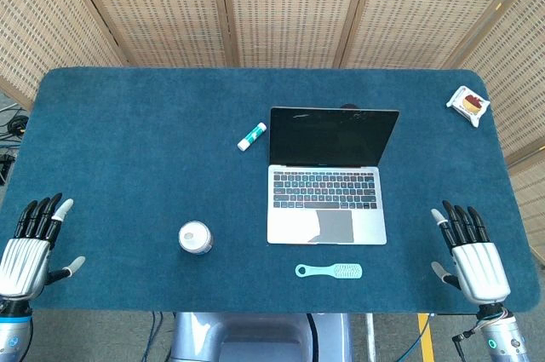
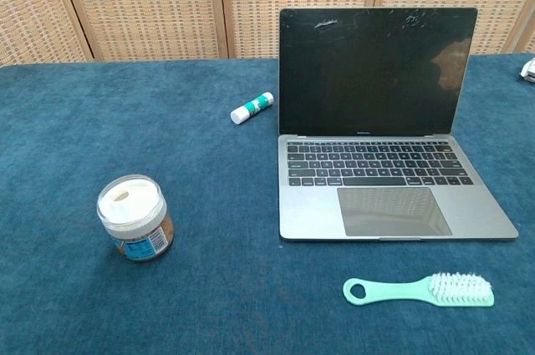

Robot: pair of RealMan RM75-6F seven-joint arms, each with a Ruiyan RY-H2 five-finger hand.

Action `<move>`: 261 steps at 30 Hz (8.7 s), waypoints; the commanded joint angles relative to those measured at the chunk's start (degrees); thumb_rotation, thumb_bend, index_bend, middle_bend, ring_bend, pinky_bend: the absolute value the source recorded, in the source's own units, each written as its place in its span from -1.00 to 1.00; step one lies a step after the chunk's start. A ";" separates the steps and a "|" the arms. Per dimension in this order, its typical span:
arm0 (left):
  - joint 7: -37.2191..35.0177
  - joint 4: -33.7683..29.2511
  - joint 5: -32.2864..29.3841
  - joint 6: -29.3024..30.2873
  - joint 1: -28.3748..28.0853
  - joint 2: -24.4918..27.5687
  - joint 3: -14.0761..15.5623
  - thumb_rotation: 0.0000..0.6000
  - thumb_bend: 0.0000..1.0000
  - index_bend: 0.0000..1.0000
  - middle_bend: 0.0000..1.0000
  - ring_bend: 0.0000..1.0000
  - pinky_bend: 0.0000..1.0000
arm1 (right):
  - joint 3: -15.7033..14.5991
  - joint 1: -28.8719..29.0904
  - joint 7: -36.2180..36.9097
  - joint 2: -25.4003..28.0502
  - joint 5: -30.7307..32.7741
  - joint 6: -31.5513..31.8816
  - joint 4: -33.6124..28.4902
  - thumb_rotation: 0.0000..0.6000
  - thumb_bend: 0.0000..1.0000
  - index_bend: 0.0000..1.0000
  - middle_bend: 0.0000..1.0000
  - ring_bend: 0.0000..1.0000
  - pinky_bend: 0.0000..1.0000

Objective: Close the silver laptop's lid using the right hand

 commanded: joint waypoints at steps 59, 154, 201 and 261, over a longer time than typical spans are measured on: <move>-3.43 0.63 0.68 0.75 0.00 0.61 -0.16 1.00 -0.98 -1.00 -1.00 -1.00 -1.00 | 12.47 13.19 -23.11 5.86 7.58 -13.10 -24.38 1.00 -0.16 -1.00 -1.00 -1.00 -1.00; -5.86 5.68 -3.97 -4.29 -2.58 -1.94 -1.53 1.00 -0.98 -1.00 -1.00 -1.00 -1.00 | 19.95 57.91 -51.64 -8.56 72.47 -22.78 -7.46 1.00 1.00 -0.21 -0.20 -0.61 -0.77; -4.37 4.63 -1.71 -3.00 -2.38 -1.86 -0.31 1.00 -0.97 -1.00 -1.00 -1.00 -1.00 | 19.04 56.58 -57.12 -5.73 80.80 -3.66 -29.52 1.00 1.00 -0.20 -0.20 -0.60 -0.75; -2.34 2.46 1.83 0.65 -1.06 -0.94 0.68 1.00 -0.98 -1.00 -1.00 -1.00 -1.00 | 9.25 41.77 -44.20 -4.92 75.52 -7.13 -35.23 1.00 1.00 -0.20 -0.23 -0.60 -0.75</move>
